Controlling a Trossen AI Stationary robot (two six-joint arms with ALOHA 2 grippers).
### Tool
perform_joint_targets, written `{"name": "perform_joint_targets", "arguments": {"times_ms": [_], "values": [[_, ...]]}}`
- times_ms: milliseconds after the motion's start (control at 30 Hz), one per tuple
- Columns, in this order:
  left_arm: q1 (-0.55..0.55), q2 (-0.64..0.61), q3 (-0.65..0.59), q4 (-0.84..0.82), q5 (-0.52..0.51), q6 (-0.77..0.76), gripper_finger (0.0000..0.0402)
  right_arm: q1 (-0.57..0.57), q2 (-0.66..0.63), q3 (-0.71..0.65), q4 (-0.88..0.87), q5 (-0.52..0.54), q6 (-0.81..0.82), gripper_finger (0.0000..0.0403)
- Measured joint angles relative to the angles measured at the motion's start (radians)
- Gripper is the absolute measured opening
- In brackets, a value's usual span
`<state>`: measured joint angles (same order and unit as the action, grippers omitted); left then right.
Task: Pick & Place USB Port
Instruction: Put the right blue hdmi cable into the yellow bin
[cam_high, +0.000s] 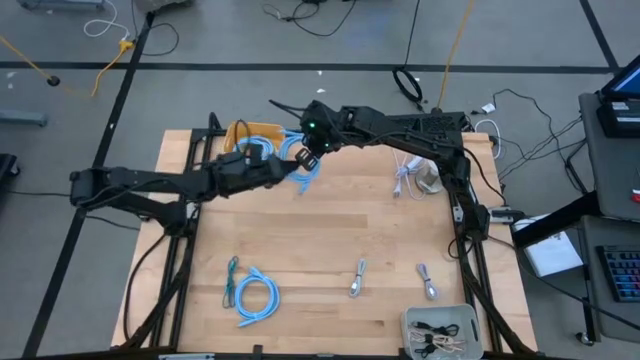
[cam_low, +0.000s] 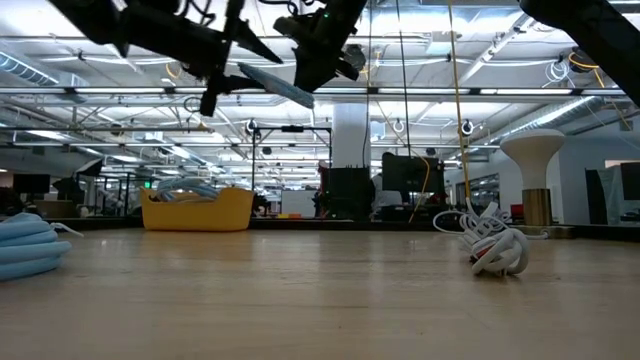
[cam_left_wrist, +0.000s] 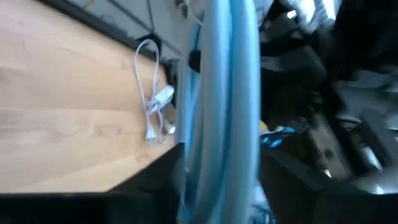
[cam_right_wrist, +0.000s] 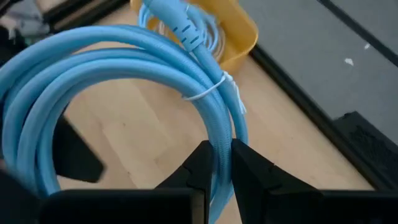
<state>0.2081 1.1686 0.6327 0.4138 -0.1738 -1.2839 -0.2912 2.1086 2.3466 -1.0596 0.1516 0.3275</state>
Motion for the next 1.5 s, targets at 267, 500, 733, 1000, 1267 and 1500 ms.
{"name": "perform_joint_targets", "arguments": {"times_ms": [267, 500, 733, 1000, 1267, 1500], "values": [[0.003, 0.050, 0.059, -0.009, 0.021, 0.053, 0.0022, 0.000, -0.002, 0.000, -0.025, -0.001, -0.015, 0.0039], [0.051, -0.085, 0.060, -0.255, -0.054, 0.070, 0.0018, 0.027, -0.055, -0.002, -0.034, 0.004, -0.028, 0.0098], [0.160, -0.214, 0.056, -0.554, -0.099, 0.058, 0.0018, 0.112, -0.155, 0.000, -0.042, 0.004, -0.035, 0.0193], [0.282, -0.225, -0.056, -0.549, -0.071, -0.036, 0.0018, 0.275, -0.217, 0.000, -0.045, 0.037, -0.079, 0.0235], [0.398, -0.225, -0.269, -0.136, -0.035, -0.164, 0.0018, 0.376, -0.219, 0.000, -0.045, 0.113, -0.080, 0.0229], [0.484, -0.225, -0.282, -0.151, 0.044, -0.202, 0.0018, 0.385, -0.218, 0.000, -0.030, 0.114, -0.072, 0.0229]]}}
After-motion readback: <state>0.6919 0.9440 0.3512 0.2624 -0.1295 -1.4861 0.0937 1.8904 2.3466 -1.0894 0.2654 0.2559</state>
